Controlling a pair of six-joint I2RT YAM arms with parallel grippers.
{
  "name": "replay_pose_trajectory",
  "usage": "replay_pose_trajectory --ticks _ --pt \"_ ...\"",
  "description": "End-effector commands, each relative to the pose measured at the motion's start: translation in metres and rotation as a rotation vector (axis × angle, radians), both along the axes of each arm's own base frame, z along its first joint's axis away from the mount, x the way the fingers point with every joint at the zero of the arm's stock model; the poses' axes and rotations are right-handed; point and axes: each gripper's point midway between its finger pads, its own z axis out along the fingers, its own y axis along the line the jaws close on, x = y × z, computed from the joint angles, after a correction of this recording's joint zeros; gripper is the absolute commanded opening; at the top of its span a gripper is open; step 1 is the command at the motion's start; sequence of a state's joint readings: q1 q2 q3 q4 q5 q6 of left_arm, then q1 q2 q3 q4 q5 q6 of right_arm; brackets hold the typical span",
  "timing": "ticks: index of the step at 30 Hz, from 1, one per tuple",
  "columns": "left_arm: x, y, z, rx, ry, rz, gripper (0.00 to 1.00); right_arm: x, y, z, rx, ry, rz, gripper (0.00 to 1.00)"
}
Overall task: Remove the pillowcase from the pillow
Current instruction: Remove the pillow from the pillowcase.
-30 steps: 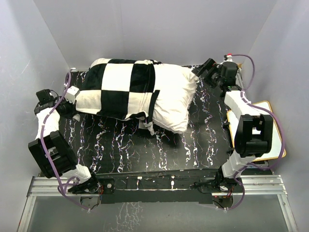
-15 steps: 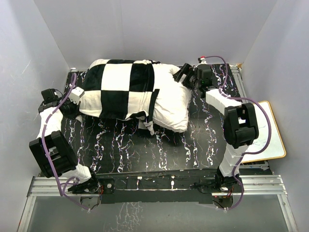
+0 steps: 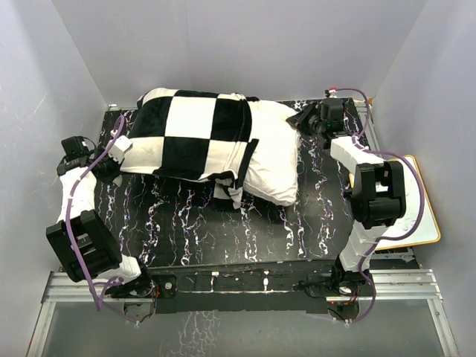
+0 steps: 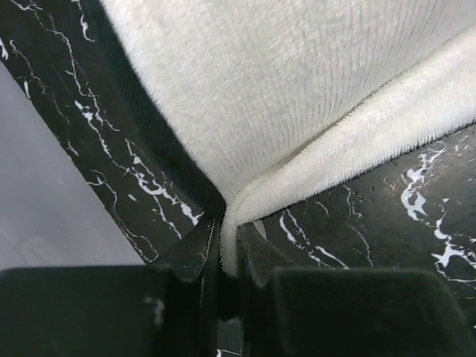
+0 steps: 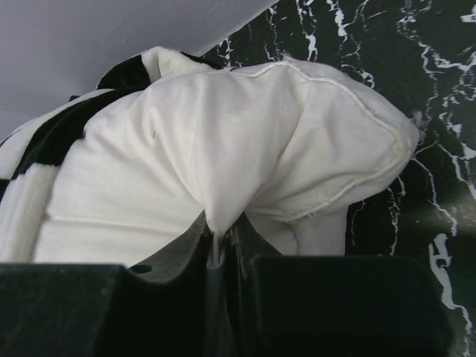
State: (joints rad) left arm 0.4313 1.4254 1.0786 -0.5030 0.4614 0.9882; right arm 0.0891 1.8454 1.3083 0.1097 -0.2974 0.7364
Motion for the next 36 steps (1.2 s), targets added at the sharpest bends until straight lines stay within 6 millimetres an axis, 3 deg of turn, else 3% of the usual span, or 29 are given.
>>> replay_pose_trajectory --ticks 1,4,7,9,10,11,13,14,15,16,18,23,25,27,29,32,34,36 --pt "-0.023 0.054 0.007 0.16 0.045 0.078 0.0 0.008 -0.074 0.033 -0.102 -0.077 -0.221 0.08" --pt "-0.042 0.077 0.005 0.183 0.096 0.098 0.0 0.012 -0.104 0.038 -0.138 -0.081 -0.31 0.08" --pt "-0.068 0.09 0.0 0.207 0.142 0.085 0.0 0.015 -0.111 0.047 -0.144 -0.098 -0.33 0.08" --pt "-0.089 0.086 -0.007 0.195 0.188 0.041 0.0 0.017 -0.102 0.058 -0.144 -0.13 -0.286 0.08" --pt "-0.097 0.075 -0.007 0.162 0.209 0.002 0.0 0.018 -0.091 0.063 -0.147 -0.146 -0.24 0.08" --pt "-0.104 0.06 -0.006 0.103 0.227 -0.033 0.07 0.019 -0.081 0.064 -0.161 -0.156 -0.195 0.08" --pt "-0.108 0.026 0.008 -0.049 0.224 -0.113 0.67 0.019 -0.045 0.06 -0.195 -0.158 -0.091 0.1" --pt "-0.101 0.011 0.021 -0.129 0.19 -0.13 0.91 0.019 -0.036 0.054 -0.206 -0.145 -0.069 0.26" --pt "-0.087 -0.001 0.033 -0.197 0.16 -0.111 0.97 0.017 -0.03 0.05 -0.192 -0.129 -0.055 0.42" --pt "-0.067 -0.007 0.047 -0.246 0.12 -0.076 0.97 0.015 -0.025 0.05 -0.159 -0.132 -0.04 0.63" --pt "-0.034 -0.016 0.071 -0.314 0.07 -0.041 0.97 0.007 -0.016 0.052 -0.104 -0.143 -0.009 0.95" --pt "0.046 -0.007 0.101 -0.356 -0.086 0.094 0.97 -0.011 0.033 0.052 -0.032 -0.164 0.117 0.98" --pt "0.078 0.007 0.096 -0.331 -0.145 0.186 0.97 -0.011 0.056 0.049 -0.005 -0.161 0.171 0.98" --pt "0.092 0.007 0.075 -0.349 -0.103 0.235 0.97 -0.01 0.078 0.045 0.065 -0.152 0.21 0.98" --pt "0.092 -0.008 0.044 -0.406 0.015 0.249 0.95 -0.011 0.099 0.049 0.151 -0.17 0.265 0.98" --pt "0.073 -0.056 0.002 -0.435 0.19 0.162 0.79 -0.014 0.127 0.063 0.251 -0.206 0.343 0.98" --pt "0.052 -0.093 -0.014 -0.455 0.265 0.079 0.69 -0.018 0.14 0.079 0.301 -0.252 0.395 0.98" --pt "0.029 -0.135 -0.015 -0.501 0.324 -0.029 0.61 -0.021 0.15 0.094 0.324 -0.294 0.45 0.98"
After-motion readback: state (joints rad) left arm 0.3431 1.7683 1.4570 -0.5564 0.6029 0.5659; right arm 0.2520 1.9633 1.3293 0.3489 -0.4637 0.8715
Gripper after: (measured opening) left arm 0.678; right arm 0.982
